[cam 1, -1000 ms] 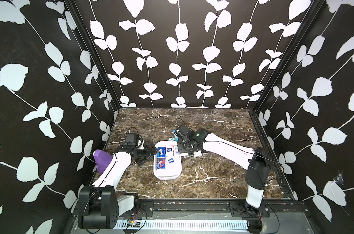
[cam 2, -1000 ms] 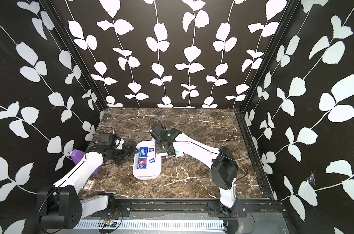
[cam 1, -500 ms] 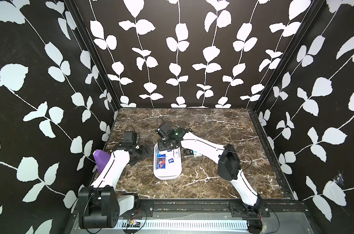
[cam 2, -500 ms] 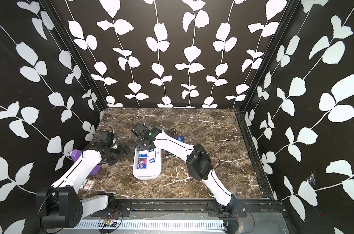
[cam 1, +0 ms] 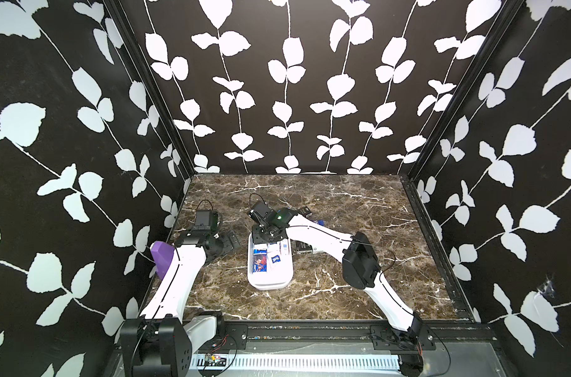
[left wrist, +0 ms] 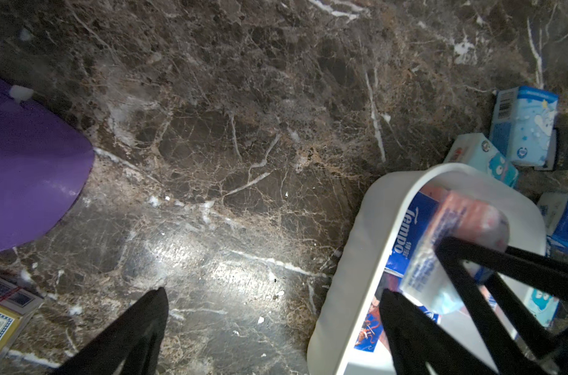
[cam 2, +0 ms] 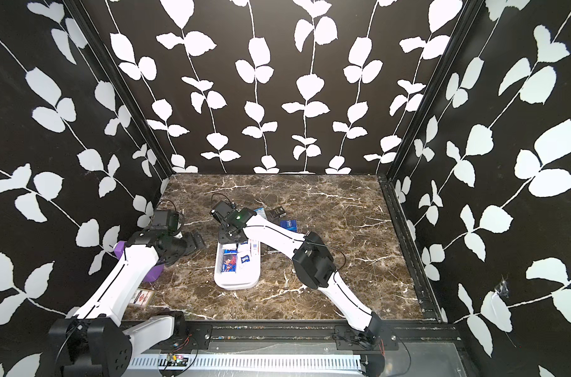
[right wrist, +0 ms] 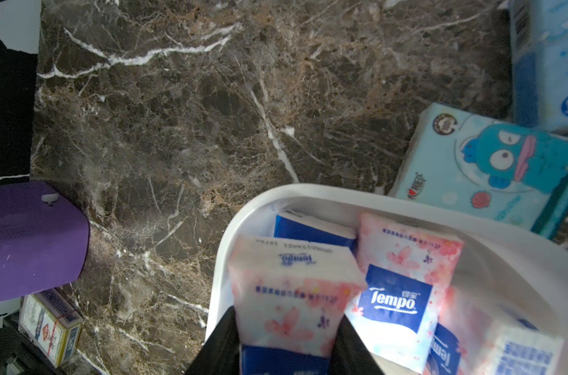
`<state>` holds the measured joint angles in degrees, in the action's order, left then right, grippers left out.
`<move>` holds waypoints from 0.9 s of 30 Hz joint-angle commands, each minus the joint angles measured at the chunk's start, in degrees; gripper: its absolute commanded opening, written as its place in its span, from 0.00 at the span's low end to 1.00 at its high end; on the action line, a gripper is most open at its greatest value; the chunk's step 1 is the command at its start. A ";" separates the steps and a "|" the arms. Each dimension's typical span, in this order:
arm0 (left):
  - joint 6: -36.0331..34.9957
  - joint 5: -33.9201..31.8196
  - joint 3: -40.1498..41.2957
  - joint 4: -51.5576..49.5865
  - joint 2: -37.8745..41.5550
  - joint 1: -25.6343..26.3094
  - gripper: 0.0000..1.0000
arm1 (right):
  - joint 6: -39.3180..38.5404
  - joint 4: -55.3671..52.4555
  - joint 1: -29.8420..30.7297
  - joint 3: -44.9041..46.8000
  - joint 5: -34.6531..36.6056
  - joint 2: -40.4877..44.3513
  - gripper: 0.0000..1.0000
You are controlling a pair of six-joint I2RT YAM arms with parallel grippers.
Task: Put the pocket tissues into the storage box
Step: Place the pocket tissues in the storage box.
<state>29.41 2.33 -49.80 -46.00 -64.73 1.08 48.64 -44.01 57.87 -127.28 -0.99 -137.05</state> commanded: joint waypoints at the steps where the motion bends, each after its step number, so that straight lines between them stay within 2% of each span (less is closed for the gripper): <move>1: -0.78 1.42 -1.16 -0.90 0.95 -0.35 0.99 | 1.62 -0.12 0.14 -2.35 1.06 -1.34 0.44; 9: -1.56 6.98 -0.88 0.41 0.98 -0.29 0.99 | 1.60 1.31 0.14 -2.25 0.47 -0.75 0.55; 16: -2.37 15.93 0.46 3.40 0.56 -0.29 0.99 | 0.03 4.70 -0.83 1.07 0.68 5.80 0.65; 20: -3.01 23.90 1.24 6.08 0.05 -0.36 0.99 | -2.08 5.00 -2.24 6.57 2.17 11.95 0.67; 27: -5.79 31.00 0.87 5.56 -2.13 -0.20 0.99 | -5.53 4.83 -6.10 20.71 3.62 23.37 0.69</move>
<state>26.02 28.18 -49.45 -40.51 -66.26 1.08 45.65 -38.98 53.34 -111.68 0.67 -116.16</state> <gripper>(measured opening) 0.988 0.689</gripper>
